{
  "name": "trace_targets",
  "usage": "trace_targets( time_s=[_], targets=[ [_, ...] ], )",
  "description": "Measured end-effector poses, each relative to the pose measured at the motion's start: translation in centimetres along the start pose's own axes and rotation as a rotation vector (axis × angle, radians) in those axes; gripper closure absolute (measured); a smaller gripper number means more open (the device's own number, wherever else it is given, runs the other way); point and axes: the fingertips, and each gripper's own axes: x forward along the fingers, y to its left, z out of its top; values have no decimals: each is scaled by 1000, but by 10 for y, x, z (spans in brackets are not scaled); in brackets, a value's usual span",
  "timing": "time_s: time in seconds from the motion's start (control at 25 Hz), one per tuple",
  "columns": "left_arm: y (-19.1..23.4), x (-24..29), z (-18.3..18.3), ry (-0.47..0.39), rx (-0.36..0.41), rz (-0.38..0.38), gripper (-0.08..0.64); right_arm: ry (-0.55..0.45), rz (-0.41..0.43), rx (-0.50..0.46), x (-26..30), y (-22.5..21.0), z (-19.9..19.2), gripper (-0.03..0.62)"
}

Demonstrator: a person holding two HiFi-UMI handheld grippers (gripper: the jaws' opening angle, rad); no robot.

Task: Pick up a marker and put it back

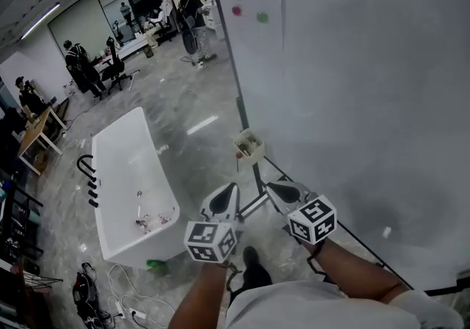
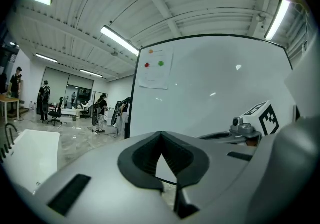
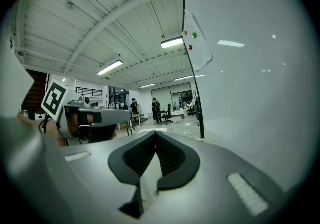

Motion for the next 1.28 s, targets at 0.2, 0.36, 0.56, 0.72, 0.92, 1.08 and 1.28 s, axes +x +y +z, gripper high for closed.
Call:
trace_targets(
  time_s=[0.2,0.36,0.56,0.72,0.92,1.08,1.28],
  targets=[
    [71,68,-14,8,-4,-44,558,30,-52,59,83,-48,-31,589],
    [103,117,-3,41,-16,-107,558,72,-132,105,123,-87,-33,588],
    [141,171,-1,82,-13,-178,558,118,-217,195,173,-137,-46,582],
    [164,197,-30,135,-33,-228,558,176,-284,240,201,-164,-81,551],
    [191,231,-59,198,-64,-276,558,242,-349,284,236,-204,-113,523],
    [206,248,-72,234,-74,-296,558,267,-386,313,251,-223,-131,506],
    [220,260,-79,257,-80,-303,558,276,-411,306,260,-234,-137,515]
  ],
)
